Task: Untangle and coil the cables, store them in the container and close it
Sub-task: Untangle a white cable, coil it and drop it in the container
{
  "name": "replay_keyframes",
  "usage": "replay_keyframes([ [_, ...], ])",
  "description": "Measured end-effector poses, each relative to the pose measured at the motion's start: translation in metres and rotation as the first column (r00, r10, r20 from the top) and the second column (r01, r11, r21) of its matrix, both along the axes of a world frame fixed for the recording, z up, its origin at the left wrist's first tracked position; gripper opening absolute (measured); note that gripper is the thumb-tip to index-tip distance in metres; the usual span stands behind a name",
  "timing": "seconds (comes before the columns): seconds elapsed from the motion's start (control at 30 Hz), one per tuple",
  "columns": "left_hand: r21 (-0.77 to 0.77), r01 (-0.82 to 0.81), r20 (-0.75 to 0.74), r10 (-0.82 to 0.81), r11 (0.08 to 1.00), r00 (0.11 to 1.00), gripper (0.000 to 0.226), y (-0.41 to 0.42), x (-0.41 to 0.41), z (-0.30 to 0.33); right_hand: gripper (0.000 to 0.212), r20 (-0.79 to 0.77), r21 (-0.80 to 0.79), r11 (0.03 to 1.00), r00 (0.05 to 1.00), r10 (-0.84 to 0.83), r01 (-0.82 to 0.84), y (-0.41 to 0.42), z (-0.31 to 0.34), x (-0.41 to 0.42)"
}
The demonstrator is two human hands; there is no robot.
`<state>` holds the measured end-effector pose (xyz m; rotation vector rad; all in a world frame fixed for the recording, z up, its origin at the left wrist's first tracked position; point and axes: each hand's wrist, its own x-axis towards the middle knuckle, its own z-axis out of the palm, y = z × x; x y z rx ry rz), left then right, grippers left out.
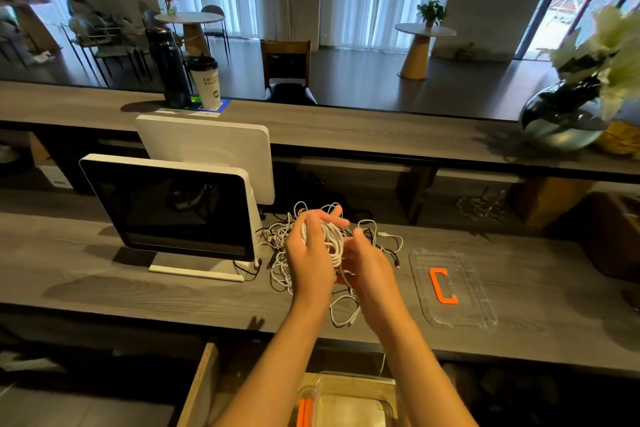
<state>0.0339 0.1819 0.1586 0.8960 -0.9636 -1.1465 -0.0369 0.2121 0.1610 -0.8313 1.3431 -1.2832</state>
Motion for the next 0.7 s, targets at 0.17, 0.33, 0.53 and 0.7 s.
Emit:
replay_keyframes([
  [0.17,-0.065,0.015,0.03,-0.013,0.998,0.999,0.033,0.009,-0.009,-0.005,0.046,-0.187,-0.132,0.971,0.957,-0.222,0.2,-0.008,0.002,0.021],
  [0.33,0.042,0.209,-0.124,-0.202,0.977,0.971,0.03,0.007,-0.004,-0.003,0.041,-0.287,-0.405,0.856,0.844,-0.453,0.321,-0.008,-0.005,0.016],
  [0.53,-0.025,0.403,0.472,-0.345,0.915,0.811,0.048,-0.012,0.027,0.001,0.039,-0.461,-0.537,0.822,0.749,-0.475,0.19,-0.008,-0.005,-0.017],
  [0.7,0.129,0.643,0.548,-0.595,0.755,0.588,0.03,-0.018,0.039,0.005,0.041,-0.554,-0.541,0.838,0.723,-0.412,0.063,-0.007,-0.003,-0.031],
])
